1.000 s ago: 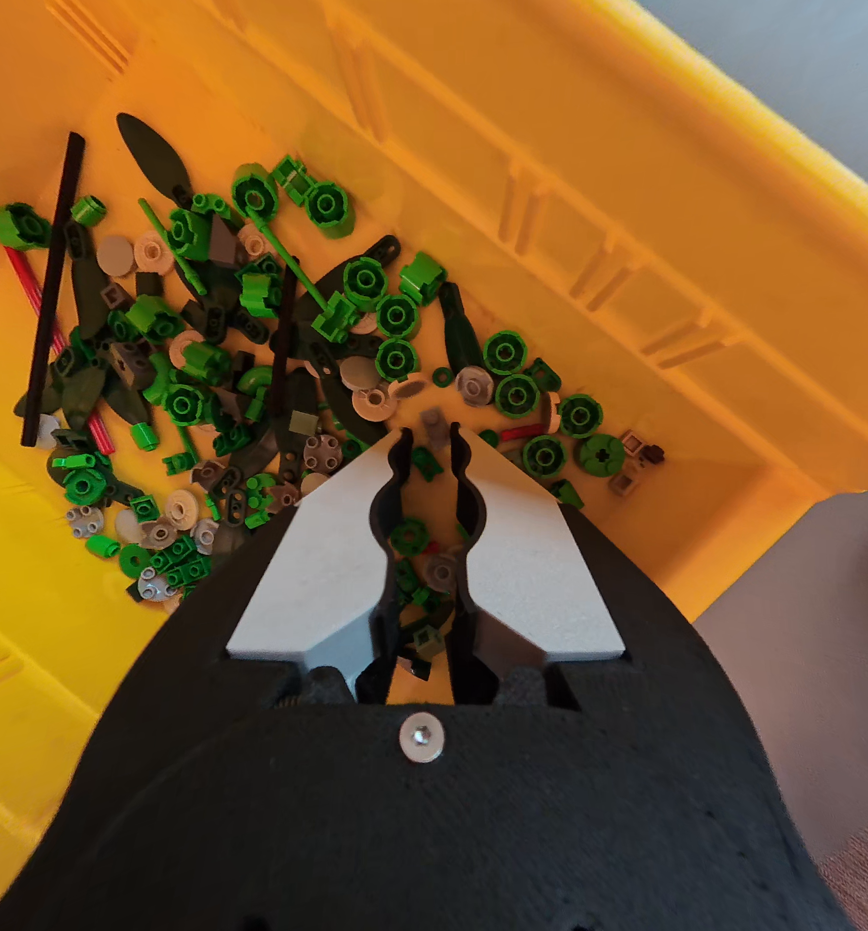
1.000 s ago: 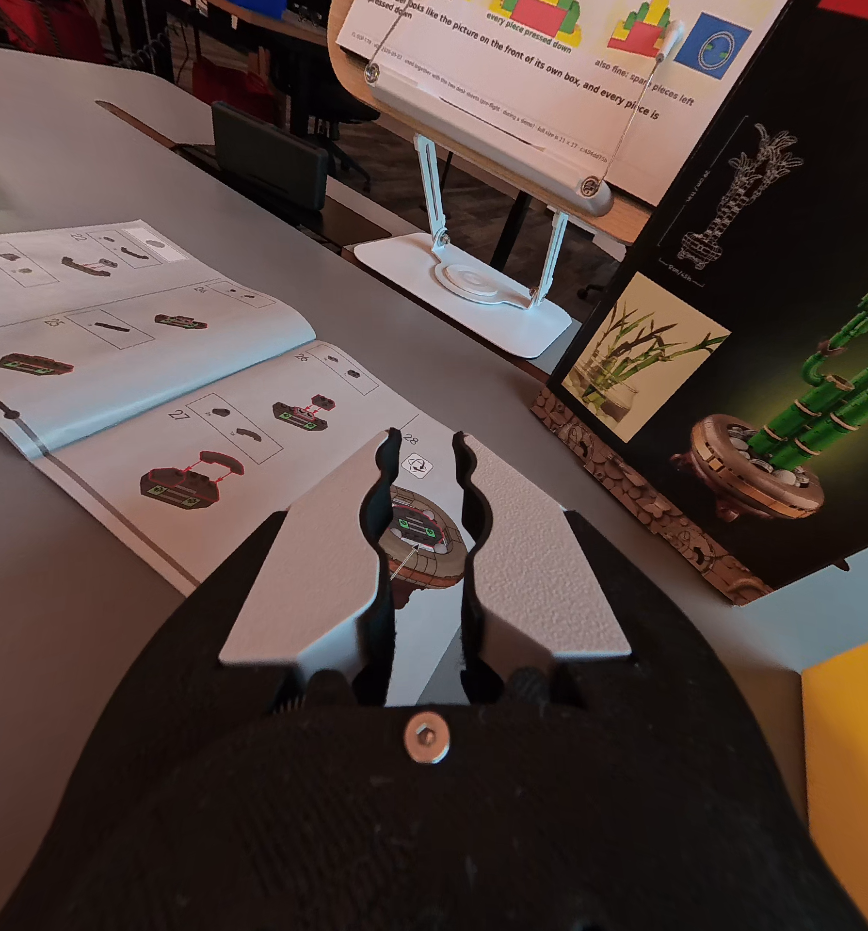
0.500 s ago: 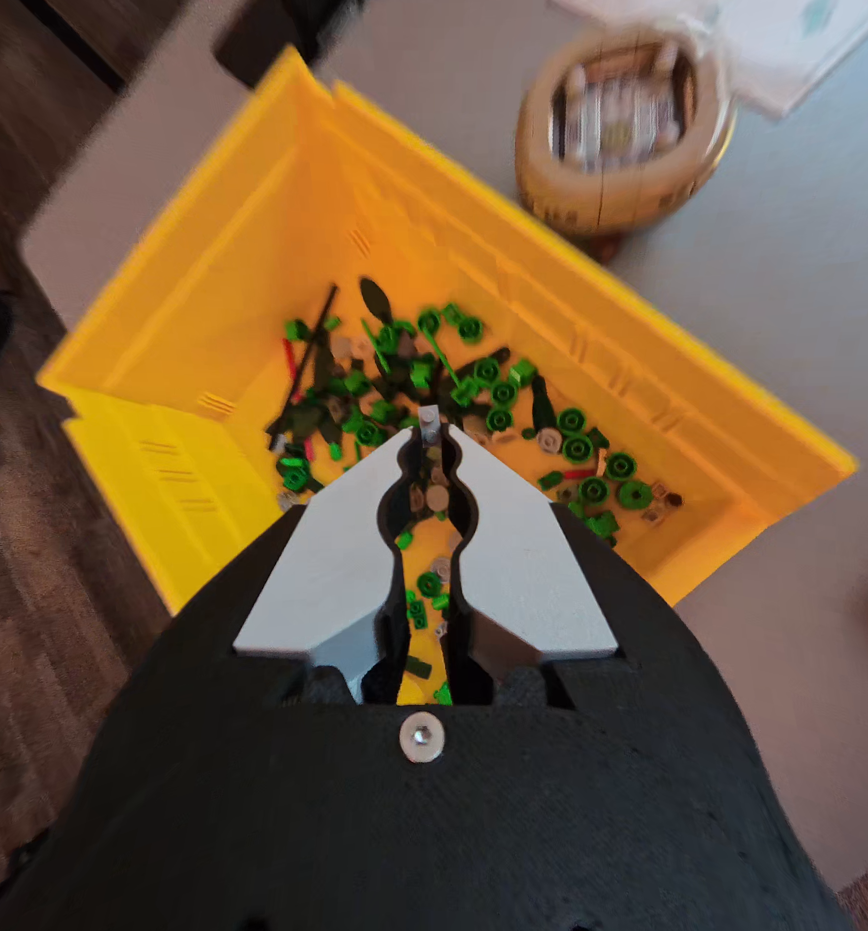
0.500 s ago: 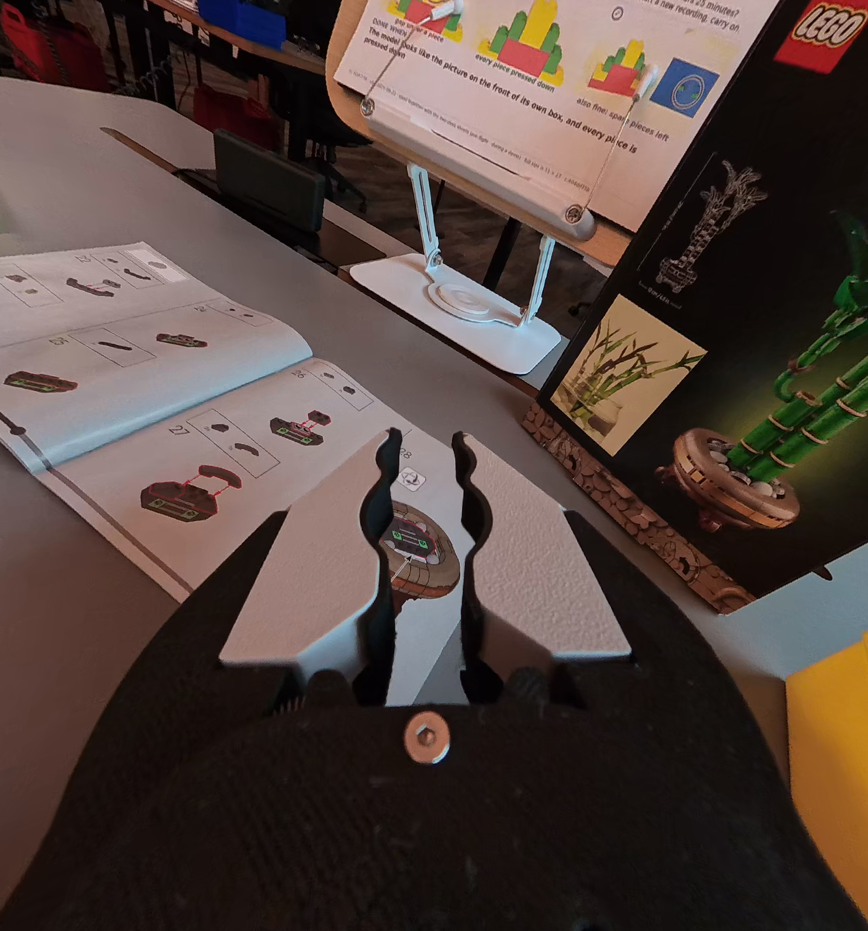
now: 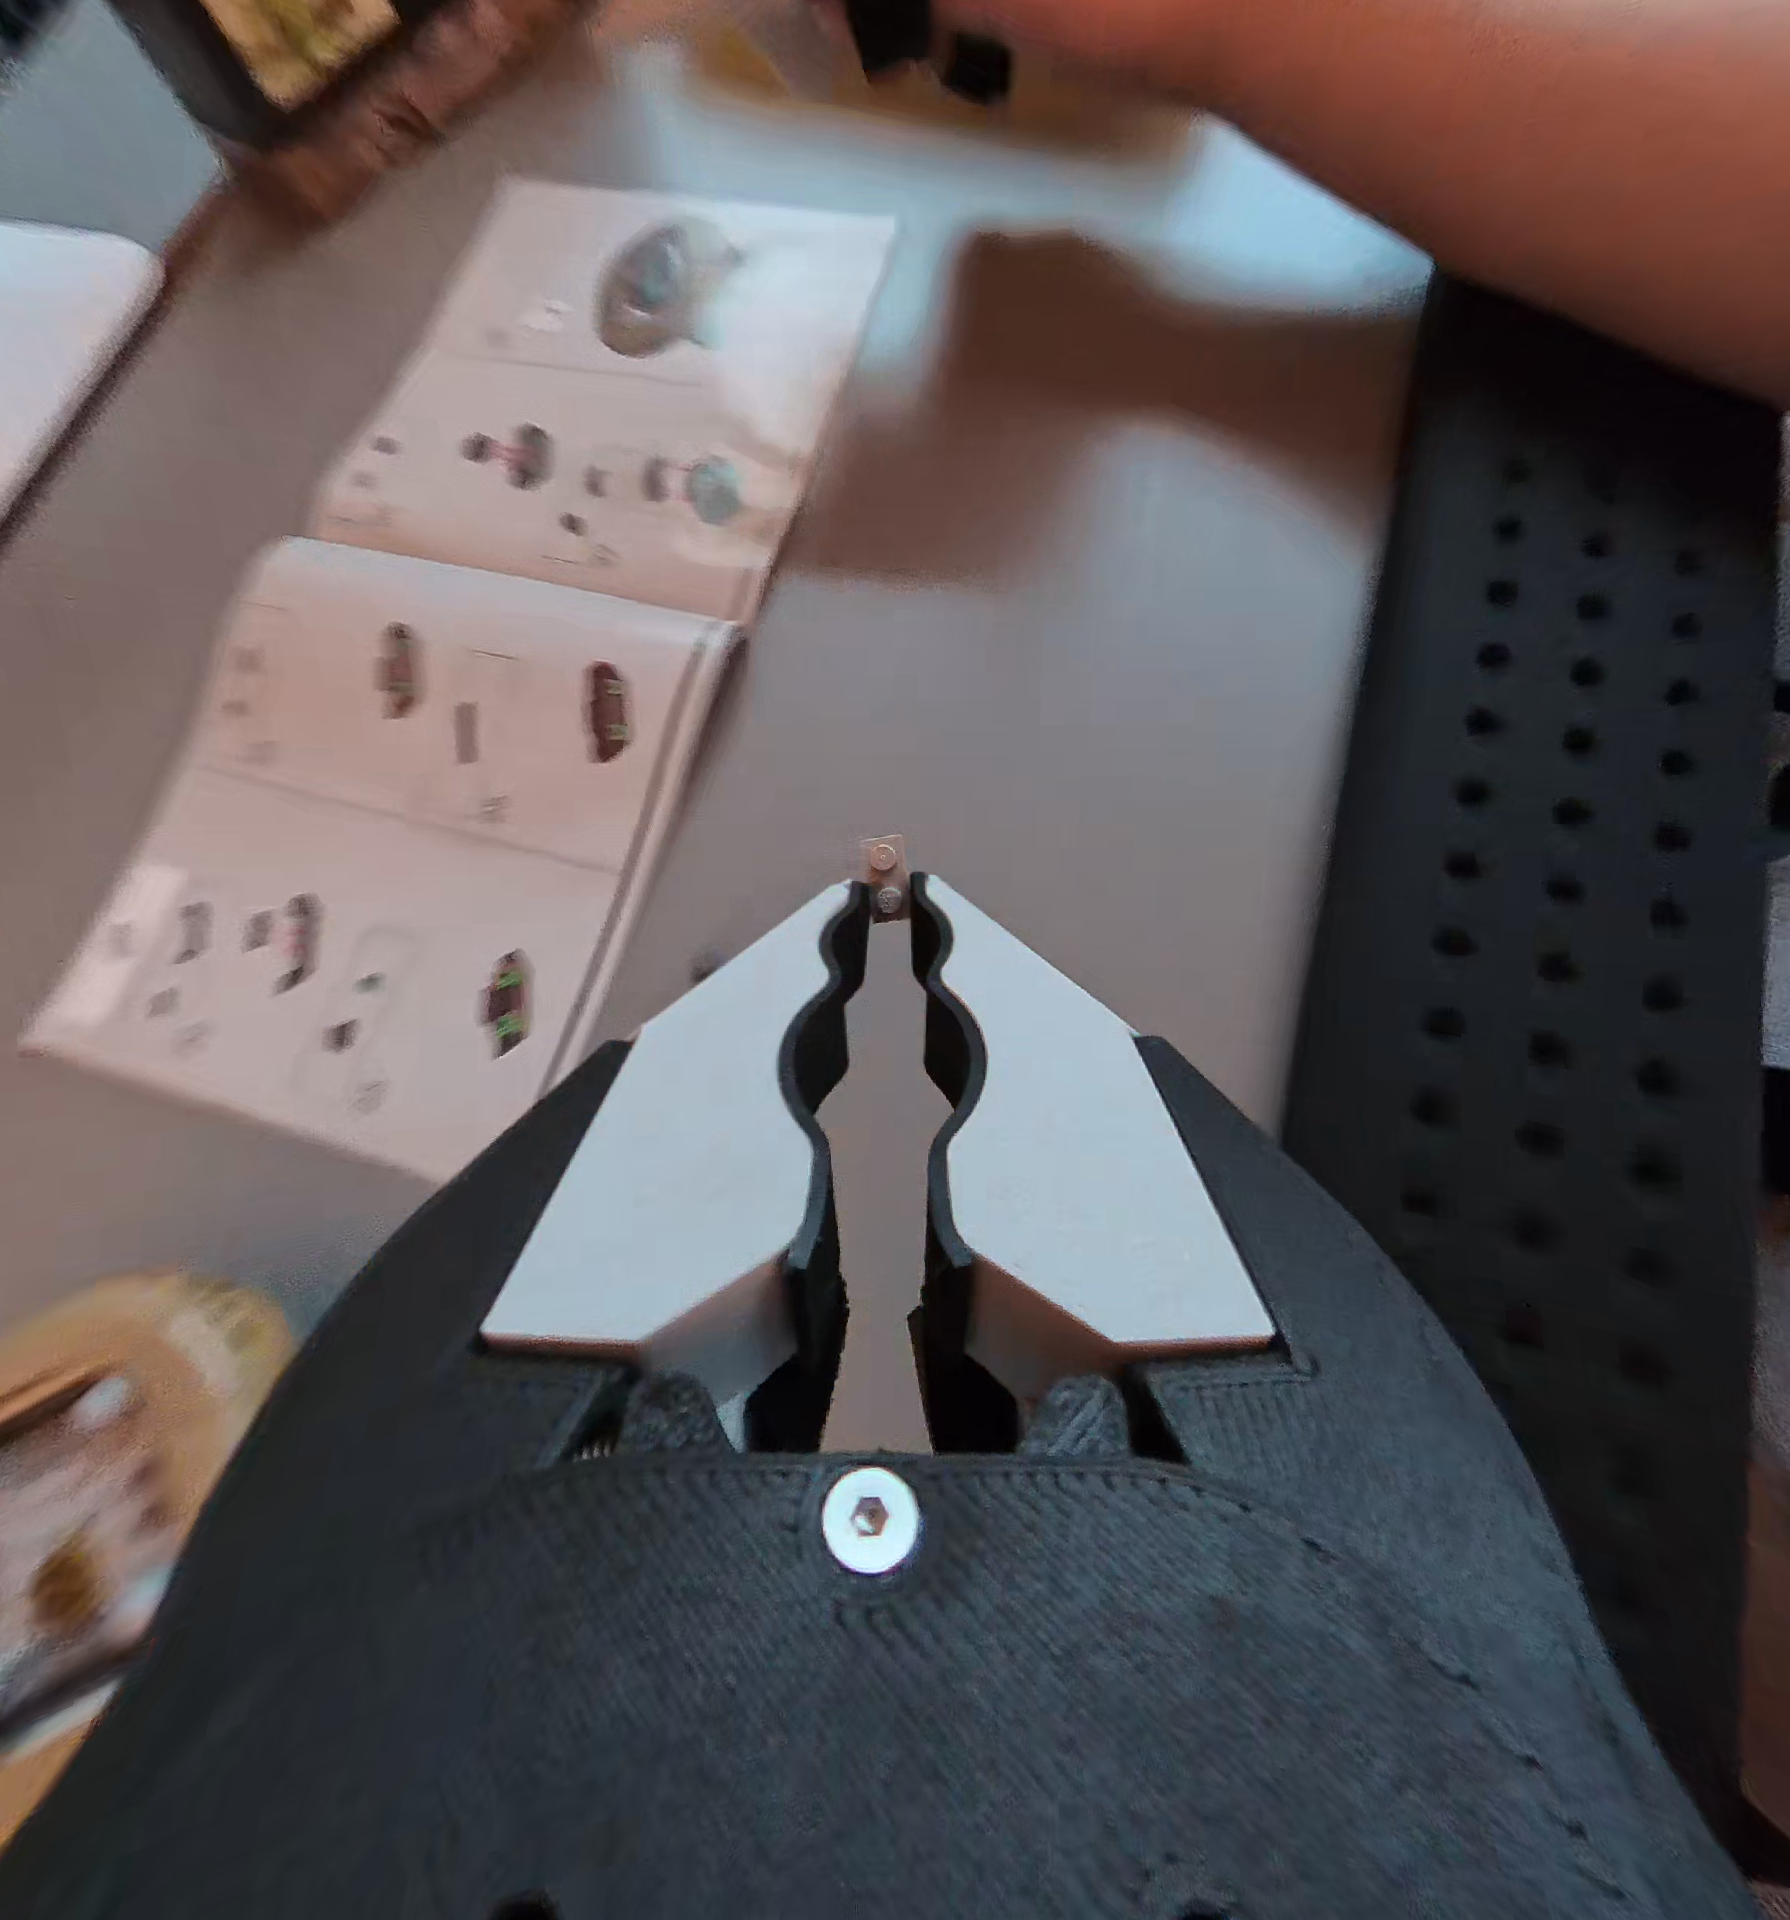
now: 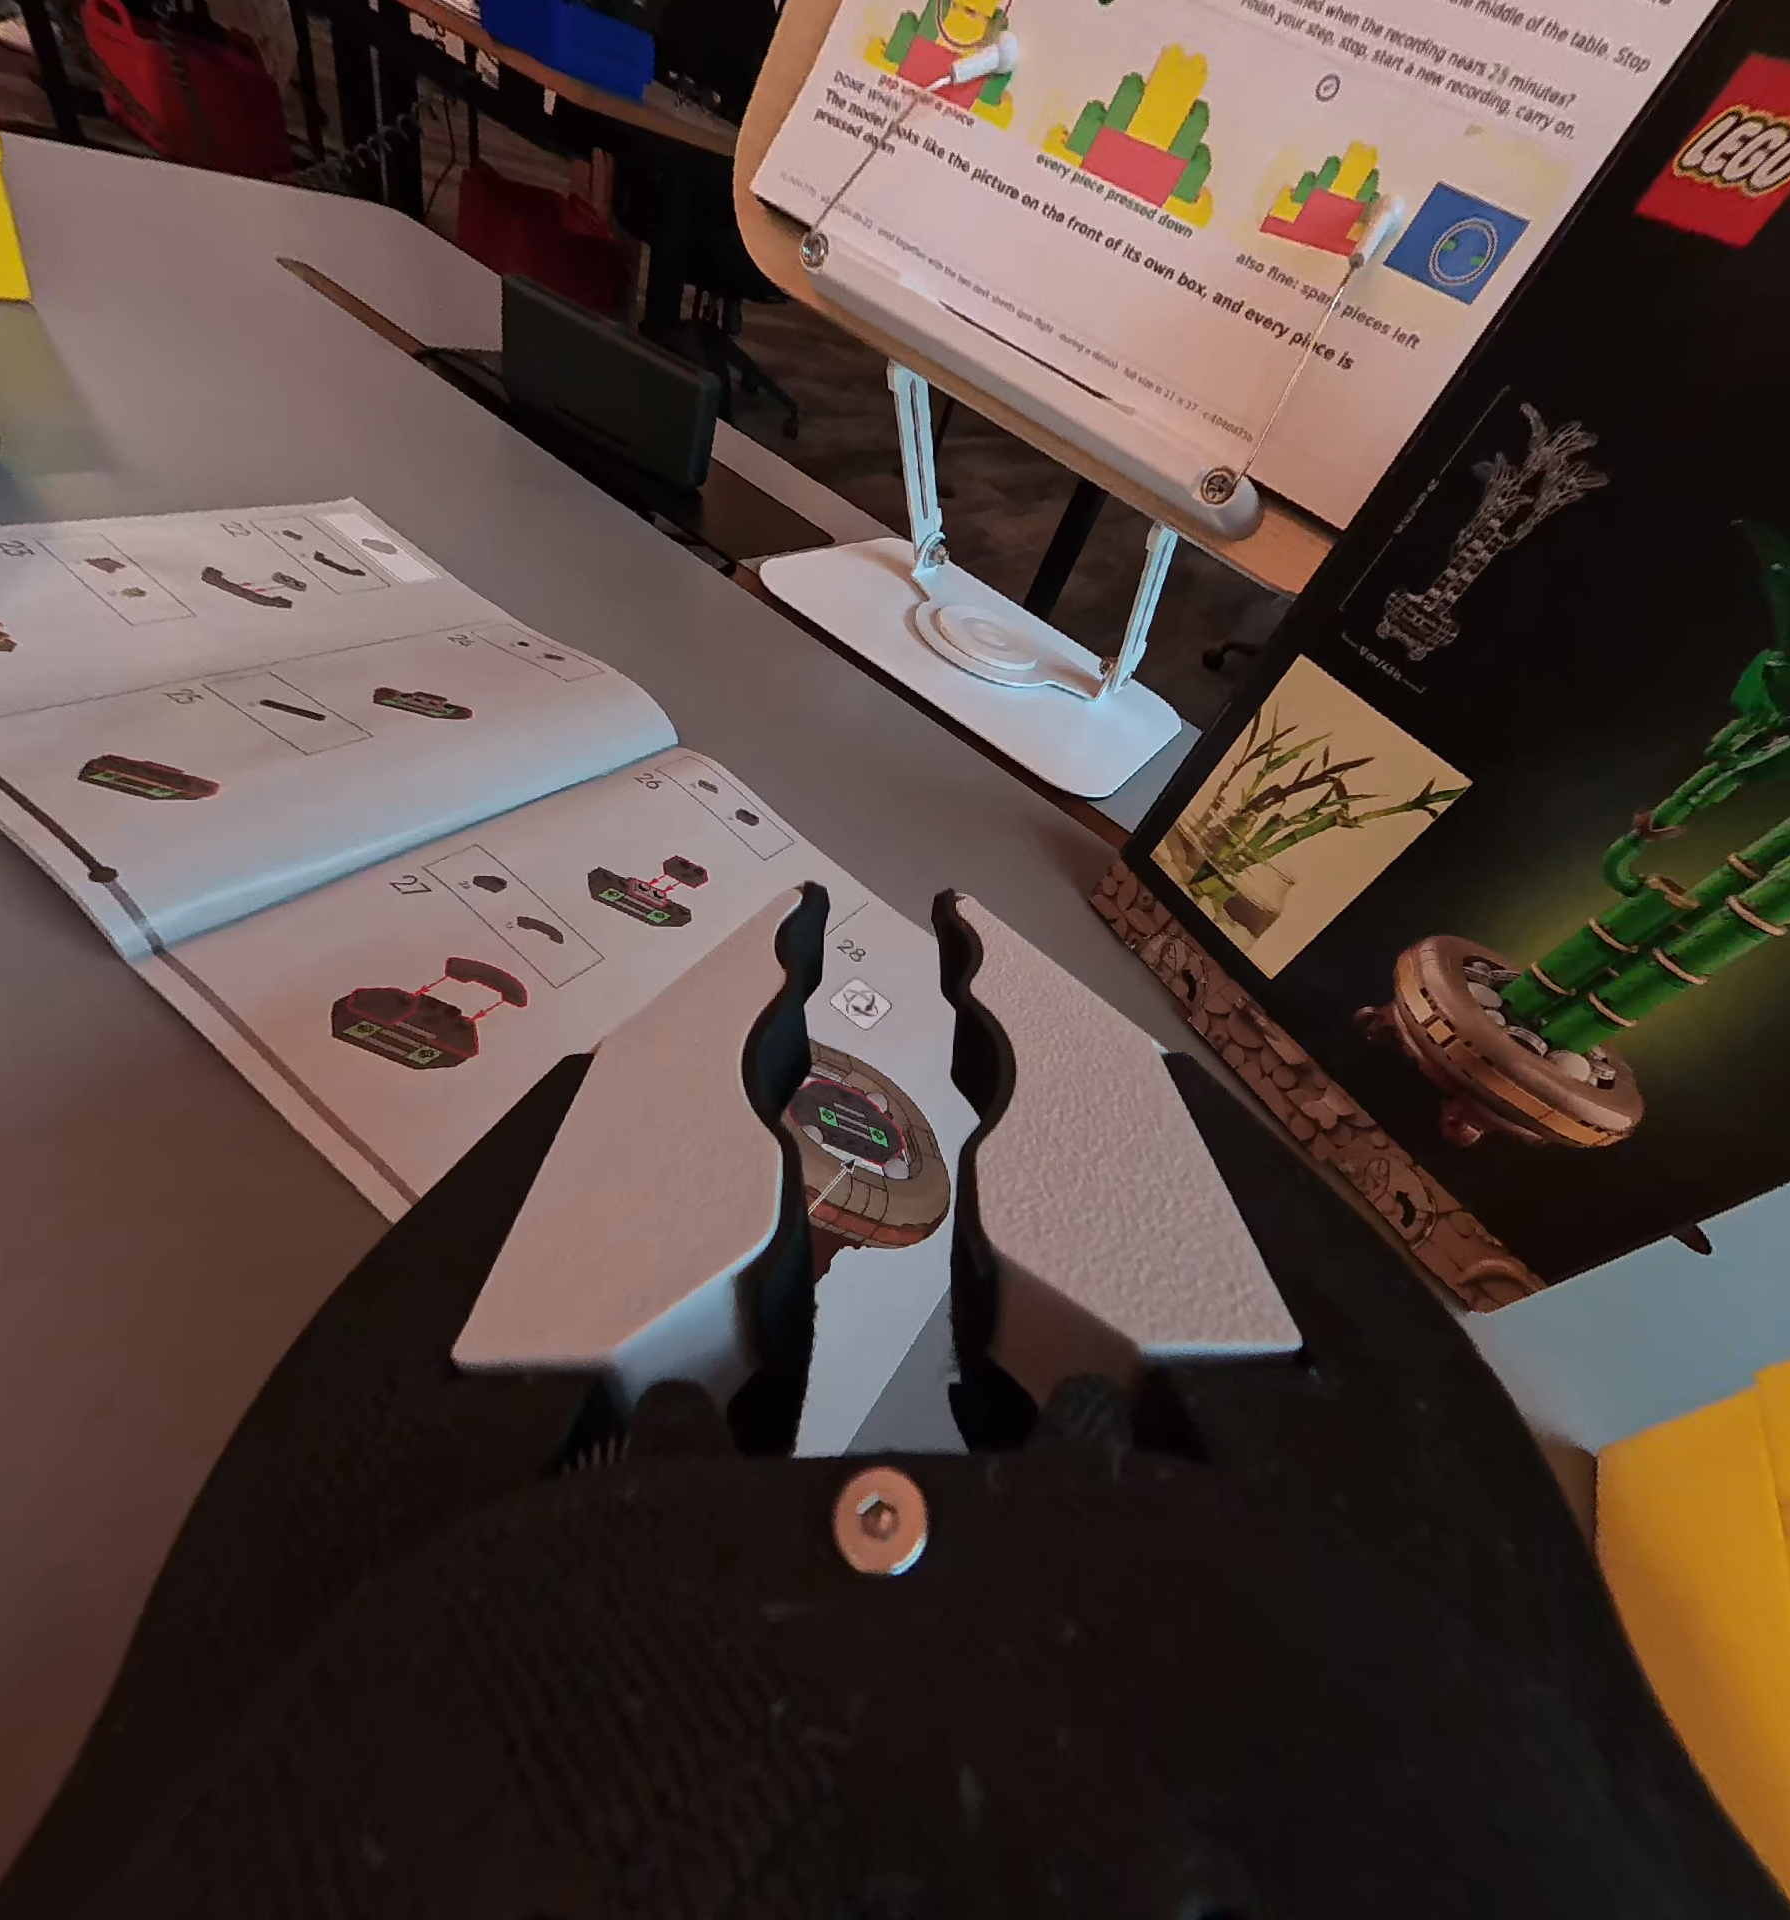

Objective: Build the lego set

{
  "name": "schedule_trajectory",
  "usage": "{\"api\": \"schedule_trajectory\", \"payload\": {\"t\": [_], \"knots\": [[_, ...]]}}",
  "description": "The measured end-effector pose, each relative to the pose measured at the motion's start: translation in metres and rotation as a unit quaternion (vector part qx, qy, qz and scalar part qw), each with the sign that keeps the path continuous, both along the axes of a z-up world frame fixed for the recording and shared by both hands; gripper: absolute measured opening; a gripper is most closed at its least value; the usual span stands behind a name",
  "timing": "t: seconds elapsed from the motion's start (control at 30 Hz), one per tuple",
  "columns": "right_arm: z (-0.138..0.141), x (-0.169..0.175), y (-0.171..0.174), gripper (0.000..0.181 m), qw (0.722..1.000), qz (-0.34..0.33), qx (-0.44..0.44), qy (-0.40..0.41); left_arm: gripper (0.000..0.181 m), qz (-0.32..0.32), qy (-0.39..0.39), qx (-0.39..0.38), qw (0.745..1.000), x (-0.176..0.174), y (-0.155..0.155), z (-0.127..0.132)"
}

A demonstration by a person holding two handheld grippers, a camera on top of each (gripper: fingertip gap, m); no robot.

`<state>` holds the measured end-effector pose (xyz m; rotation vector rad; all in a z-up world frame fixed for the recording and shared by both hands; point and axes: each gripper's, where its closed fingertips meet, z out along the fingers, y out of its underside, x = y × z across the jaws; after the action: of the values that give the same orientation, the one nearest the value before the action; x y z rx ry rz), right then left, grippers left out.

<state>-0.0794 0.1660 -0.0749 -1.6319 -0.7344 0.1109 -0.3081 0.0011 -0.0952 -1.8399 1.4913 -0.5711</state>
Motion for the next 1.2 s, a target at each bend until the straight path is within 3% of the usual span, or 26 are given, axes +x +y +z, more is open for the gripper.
{"api": "schedule_trajectory", "payload": {"t": [0.03,0.2,0.43,1.1,1.2], "knots": [[0.002,0.000,-0.001,0.020,1.000,0.002,0.003,0.003,0.006,-0.007,0.017,-0.011,1.000,0.010,-0.001,-0.014],[0.011,-0.003,-0.004,0.020,1.000,0.014,0.015,0.010,0.006,-0.022,0.080,-0.023,0.996,0.025,-0.004,-0.054],[0.014,-0.004,-0.005,0.020,1.000,0.022,0.015,0.016,0.006,-0.017,0.118,-0.023,0.993,0.023,0.000,-0.074],[0.014,0.000,-0.004,0.020,1.000,0.018,0.013,0.013,0.010,-0.017,0.090,-0.043,0.995,0.025,0.000,-0.075],[0.018,0.002,-0.005,0.020,1.000,0.017,0.018,0.016,0.017,-0.008,0.047,-0.036,0.998,0.026,0.002,-0.058]]}}
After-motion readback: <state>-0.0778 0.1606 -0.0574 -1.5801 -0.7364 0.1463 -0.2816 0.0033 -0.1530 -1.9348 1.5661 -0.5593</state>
